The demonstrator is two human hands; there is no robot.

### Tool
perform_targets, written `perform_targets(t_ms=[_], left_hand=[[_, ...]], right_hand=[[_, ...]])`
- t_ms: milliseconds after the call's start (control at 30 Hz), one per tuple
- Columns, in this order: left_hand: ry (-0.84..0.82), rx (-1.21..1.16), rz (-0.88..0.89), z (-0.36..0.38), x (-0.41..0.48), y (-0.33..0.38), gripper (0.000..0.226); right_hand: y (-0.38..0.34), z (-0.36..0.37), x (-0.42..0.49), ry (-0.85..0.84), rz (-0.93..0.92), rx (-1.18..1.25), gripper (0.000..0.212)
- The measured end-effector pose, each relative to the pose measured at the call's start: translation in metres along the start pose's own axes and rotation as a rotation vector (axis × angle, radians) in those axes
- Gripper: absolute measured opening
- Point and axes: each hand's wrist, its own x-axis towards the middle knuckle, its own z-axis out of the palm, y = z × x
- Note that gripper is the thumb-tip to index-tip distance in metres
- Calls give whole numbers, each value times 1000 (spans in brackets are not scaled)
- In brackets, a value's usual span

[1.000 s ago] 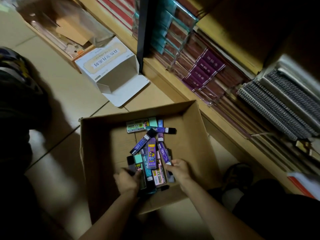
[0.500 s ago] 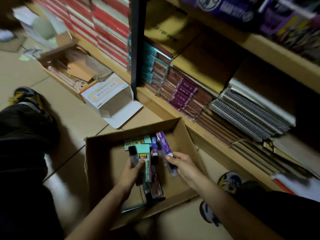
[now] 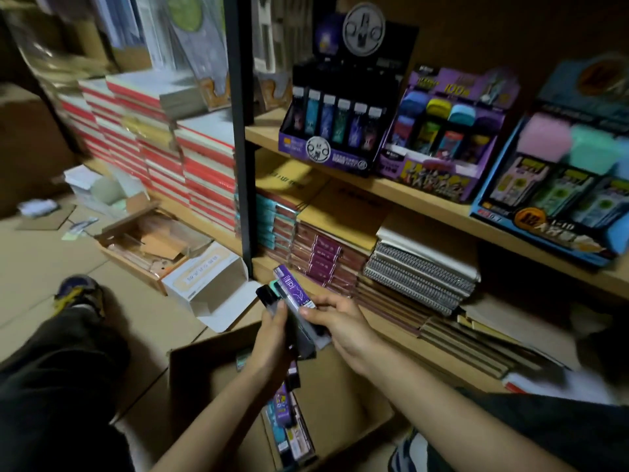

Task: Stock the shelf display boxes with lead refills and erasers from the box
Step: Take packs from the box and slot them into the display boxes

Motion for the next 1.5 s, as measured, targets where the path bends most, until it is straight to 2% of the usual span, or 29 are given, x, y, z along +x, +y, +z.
perform_targets(t_ms=[133, 233, 400, 467, 667, 800, 933, 1067, 1200, 1333, 1500], left_hand=[[-72, 75, 73, 22, -10, 21, 43], [-112, 80, 91, 30, -11, 38, 37], [-243, 187, 184, 36, -12, 74, 23], [-250, 257, 239, 38, -8, 91, 19], [-222, 374, 363, 31, 10, 141, 36], [-222, 327, 405, 26, 28, 157, 30], [-141, 263, 432, 27, 39, 176, 43], [-38, 284, 538, 19, 49, 197, 48], [-9, 247, 579, 8, 55, 208, 50], [-19, 256, 551, -2, 56, 210, 50], [-15, 229, 550, -6, 53, 215, 51]], right_hand=[[-27, 2, -8, 41, -85, -67, 12], [-45, 0, -13, 68, -138, -115, 18], [-81, -13, -11, 37, -157, -122, 9], [-97, -21, -8, 21, -177, -47, 12], [-141, -38, 15, 78, -333, -32, 9], [-170, -45, 35, 94, -400, -72, 12], [-208, -48, 52, 162, -477, -159, 16], [-256, -31, 73, 275, -642, -365, 8], [-288, -5, 95, 379, -791, -776, 9], [-298, 12, 114, 354, -810, -1119, 24], [-300, 17, 123, 271, -811, -1301, 30]])
